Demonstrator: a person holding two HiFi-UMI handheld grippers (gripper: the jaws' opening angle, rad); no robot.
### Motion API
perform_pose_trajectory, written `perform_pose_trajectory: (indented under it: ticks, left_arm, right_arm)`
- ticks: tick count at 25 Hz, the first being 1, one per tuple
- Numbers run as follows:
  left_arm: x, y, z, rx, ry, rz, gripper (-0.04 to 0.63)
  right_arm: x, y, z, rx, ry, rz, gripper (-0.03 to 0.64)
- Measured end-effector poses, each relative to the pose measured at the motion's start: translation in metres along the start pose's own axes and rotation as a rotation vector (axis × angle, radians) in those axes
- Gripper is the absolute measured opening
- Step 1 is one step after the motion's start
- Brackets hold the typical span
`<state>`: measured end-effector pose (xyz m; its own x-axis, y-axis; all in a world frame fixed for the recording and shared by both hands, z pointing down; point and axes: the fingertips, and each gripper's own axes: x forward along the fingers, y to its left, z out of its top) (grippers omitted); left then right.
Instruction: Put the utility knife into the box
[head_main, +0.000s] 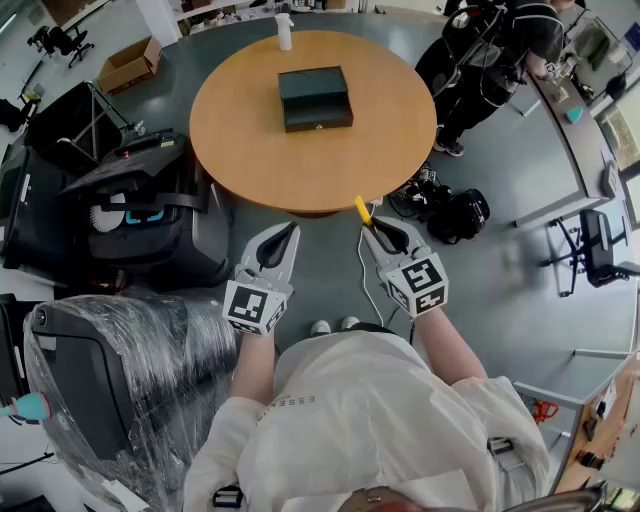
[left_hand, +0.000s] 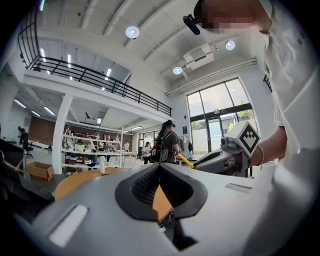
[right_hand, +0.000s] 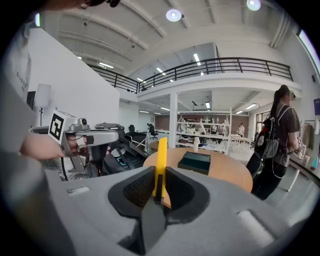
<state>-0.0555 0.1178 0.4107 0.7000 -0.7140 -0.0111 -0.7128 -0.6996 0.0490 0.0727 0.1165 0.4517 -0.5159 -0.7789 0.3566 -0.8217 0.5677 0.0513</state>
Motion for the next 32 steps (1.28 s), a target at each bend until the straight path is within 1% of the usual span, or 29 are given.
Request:
perform_pose_trajectory:
  ticks: [4,8,15,18,22,27,32]
  left_arm:
    - [-0.005,0.013,-0.008,-0.005,0.015,-0.005,0.008]
    - [-0.007,0.022,-0.014,-0.008,0.023,-0.008,0.009]
    - [0.02,0.054,-0.02,0.008,0.032,0.021,0.008]
    - [0.048,0.07,-0.026,0.027,0.06,0.023,0.008]
    - [0.095,0.093,-0.032,0.019,0.064,-0.003,0.008]
    - [0.163,0.137,-0.033,0.001,0.08,0.031,0.009]
    - [0.221,0.168,-0.027,0.017,0.085,0.045,0.009]
  right_arm:
    - [0.011,0.002,0.006,0.002,-0.012,-0.018,0.055]
    - [0.022,0.001,0.005,0.019,-0.003,-0.016,0.055]
    - [0.064,-0.023,0.008,0.025,-0.002,0.017,0.055]
    - [0.091,-0.041,0.011,0.031,-0.005,0.042,0.055]
    - [0.136,-0.079,0.012,0.051,0.013,0.071,0.055]
    - [0.19,-0.131,0.019,0.076,0.04,0.128,0.055]
    - [0.232,-0.183,0.037,0.046,0.045,0.177,0.055]
